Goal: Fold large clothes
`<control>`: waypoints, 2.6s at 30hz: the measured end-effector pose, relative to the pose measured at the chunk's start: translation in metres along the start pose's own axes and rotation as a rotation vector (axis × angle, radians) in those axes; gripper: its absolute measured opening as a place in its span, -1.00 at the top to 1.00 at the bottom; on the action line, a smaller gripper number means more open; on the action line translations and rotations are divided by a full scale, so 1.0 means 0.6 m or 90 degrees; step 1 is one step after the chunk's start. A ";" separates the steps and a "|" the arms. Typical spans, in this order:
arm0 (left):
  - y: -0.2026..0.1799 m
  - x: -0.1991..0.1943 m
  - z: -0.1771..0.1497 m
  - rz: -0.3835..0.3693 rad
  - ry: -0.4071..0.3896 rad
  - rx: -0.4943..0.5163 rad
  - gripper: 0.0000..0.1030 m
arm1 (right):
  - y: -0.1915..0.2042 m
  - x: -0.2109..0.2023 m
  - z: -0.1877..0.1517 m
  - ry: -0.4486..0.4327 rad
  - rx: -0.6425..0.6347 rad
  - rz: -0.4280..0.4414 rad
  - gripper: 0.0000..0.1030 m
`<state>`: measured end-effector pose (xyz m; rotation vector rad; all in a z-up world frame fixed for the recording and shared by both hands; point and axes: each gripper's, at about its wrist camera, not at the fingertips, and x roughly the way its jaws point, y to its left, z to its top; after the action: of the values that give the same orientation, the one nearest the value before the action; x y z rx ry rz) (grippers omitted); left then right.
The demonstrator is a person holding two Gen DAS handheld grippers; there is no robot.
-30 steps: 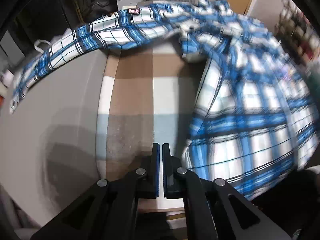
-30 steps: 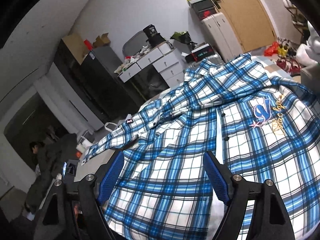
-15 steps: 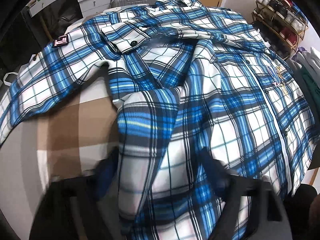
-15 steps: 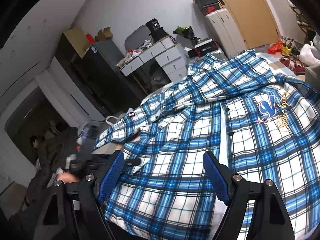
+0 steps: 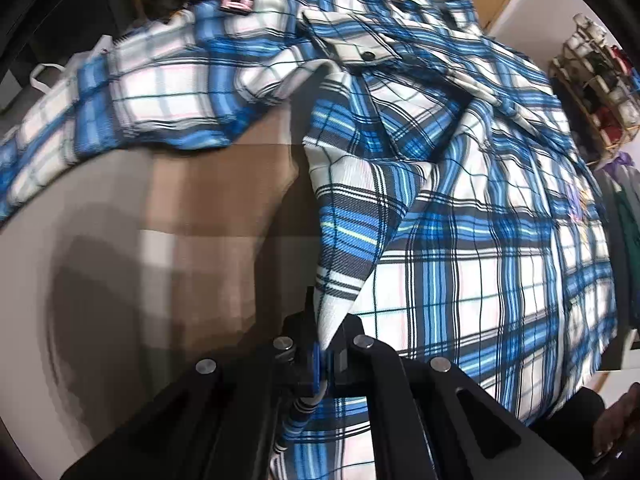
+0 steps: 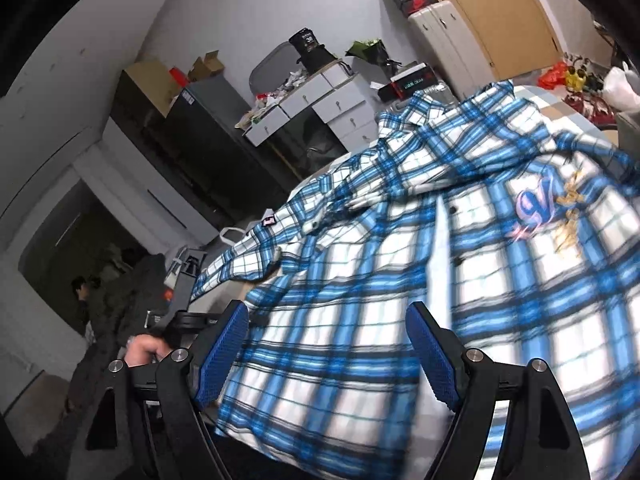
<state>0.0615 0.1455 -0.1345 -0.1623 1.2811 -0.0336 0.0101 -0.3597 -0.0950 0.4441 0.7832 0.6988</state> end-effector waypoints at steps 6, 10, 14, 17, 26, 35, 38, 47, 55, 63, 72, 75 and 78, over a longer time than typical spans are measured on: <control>0.002 -0.035 -0.001 0.013 0.009 -0.019 0.99 | -0.008 0.000 0.002 0.005 -0.004 -0.004 -0.59; -0.040 -0.044 -0.021 -0.009 0.030 0.029 0.11 | -0.013 0.001 0.004 0.010 0.000 -0.004 -0.59; -0.079 -0.021 -0.042 -0.048 0.044 0.063 -0.52 | -0.014 0.006 0.007 0.016 0.002 -0.005 -0.59; -0.110 -0.001 -0.042 -0.040 0.052 0.076 -0.52 | -0.010 0.007 0.004 0.015 -0.002 -0.006 -0.59; -0.167 -0.004 -0.063 -0.111 0.040 0.112 -0.52 | -0.010 0.006 0.003 0.011 0.005 0.015 -0.59; 0.007 -0.177 -0.060 -0.152 -0.050 0.002 -0.55 | -0.016 0.000 0.006 0.001 0.030 0.034 -0.64; 0.098 -0.217 -0.052 -0.080 -0.129 -0.069 -0.55 | -0.015 0.004 0.006 0.008 0.036 0.040 -0.65; 0.368 -0.168 -0.067 0.013 -0.102 -0.362 -0.55 | 0.027 -0.006 0.003 -0.014 -0.025 0.092 -0.77; 0.423 -0.138 -0.012 0.056 -0.080 -0.393 -0.55 | 0.041 0.005 -0.005 -0.002 -0.062 0.076 -0.78; 0.434 -0.127 0.011 0.164 -0.072 -0.313 -0.37 | 0.065 0.010 -0.012 -0.006 -0.114 0.064 -0.79; 0.402 -0.148 0.023 0.127 -0.104 -0.243 0.88 | 0.067 0.022 -0.017 0.008 -0.121 0.043 -0.79; 0.417 -0.186 0.028 0.113 -0.153 -0.261 0.88 | 0.065 0.020 -0.020 0.008 -0.118 0.043 -0.79; 0.423 -0.234 0.036 0.143 -0.188 -0.260 0.89 | 0.065 0.019 -0.019 0.000 -0.118 0.037 -0.79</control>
<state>0.0253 0.4147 -0.0307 -0.3589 0.9915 0.4334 -0.0084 -0.3236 -0.0842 0.2987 0.7006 0.8178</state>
